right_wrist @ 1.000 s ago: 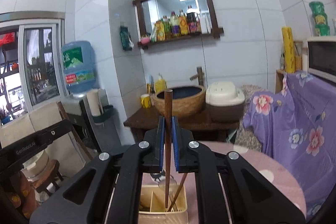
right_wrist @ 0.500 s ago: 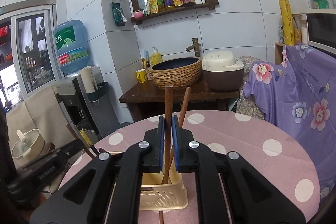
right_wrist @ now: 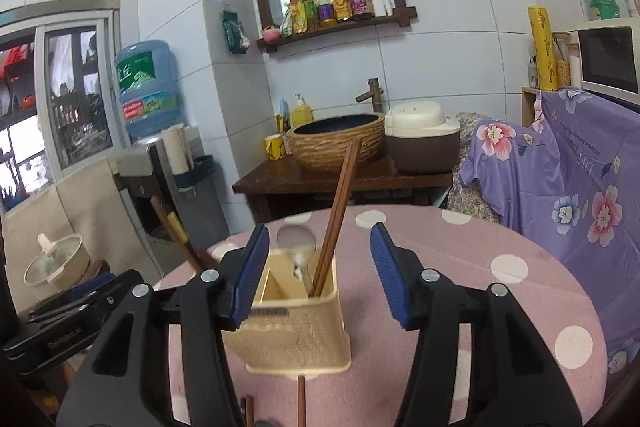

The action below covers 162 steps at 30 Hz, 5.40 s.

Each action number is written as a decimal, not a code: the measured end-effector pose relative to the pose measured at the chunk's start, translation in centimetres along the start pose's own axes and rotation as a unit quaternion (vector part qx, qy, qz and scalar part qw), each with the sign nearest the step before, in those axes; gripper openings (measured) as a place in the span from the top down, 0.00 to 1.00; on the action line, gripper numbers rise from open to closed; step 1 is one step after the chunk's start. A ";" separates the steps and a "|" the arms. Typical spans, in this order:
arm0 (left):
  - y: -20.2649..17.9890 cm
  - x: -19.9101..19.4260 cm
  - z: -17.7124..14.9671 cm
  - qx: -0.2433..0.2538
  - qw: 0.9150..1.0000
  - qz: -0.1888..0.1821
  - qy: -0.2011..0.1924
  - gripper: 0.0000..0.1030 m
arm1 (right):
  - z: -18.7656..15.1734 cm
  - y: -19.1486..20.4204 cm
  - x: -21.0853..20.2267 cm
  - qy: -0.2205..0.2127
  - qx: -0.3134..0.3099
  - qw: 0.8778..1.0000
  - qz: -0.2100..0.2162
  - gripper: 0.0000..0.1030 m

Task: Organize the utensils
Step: 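Open both tools to release the chopsticks in the holder, then grasp a brown chopstick with the right tool while the left tool grasps a black chopstick, then lift both chopsticks and lower them into the cream holder with both tools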

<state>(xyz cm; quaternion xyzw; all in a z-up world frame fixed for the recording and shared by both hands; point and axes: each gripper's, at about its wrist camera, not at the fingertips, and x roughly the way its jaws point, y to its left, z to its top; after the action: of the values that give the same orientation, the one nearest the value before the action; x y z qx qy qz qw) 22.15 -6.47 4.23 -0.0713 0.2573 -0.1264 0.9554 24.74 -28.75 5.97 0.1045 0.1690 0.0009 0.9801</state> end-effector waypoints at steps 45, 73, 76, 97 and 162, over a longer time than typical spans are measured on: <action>-3.2 2.7 -15.8 0.069 0.975 0.021 0.210 0.52 | -15.1 -3.0 -5.8 0.150 -0.012 0.987 -0.051 0.26; 1.4 3.0 -13.5 -0.020 0.981 0.045 0.189 0.53 | -15.2 1.6 9.4 0.286 -0.082 0.955 0.024 0.73; 1.1 3.6 -13.6 -0.018 0.980 0.050 0.194 0.53 | -15.5 2.2 9.7 0.284 -0.101 0.953 0.010 0.75; 0.2 6.7 -12.8 0.007 0.974 0.106 0.200 0.67 | -15.6 3.2 10.1 0.286 -0.112 0.952 0.000 0.86; 1.1 -5.2 0.2 0.000 1.000 -0.011 -0.014 0.92 | -1.9 -1.1 -7.9 0.049 -0.055 0.997 0.027 0.93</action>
<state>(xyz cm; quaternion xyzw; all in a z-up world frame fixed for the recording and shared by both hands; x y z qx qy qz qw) 18.15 -3.97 6.59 -0.0764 0.2430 -0.1360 0.9574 16.67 -29.72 6.61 0.0549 0.2136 0.0417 0.9745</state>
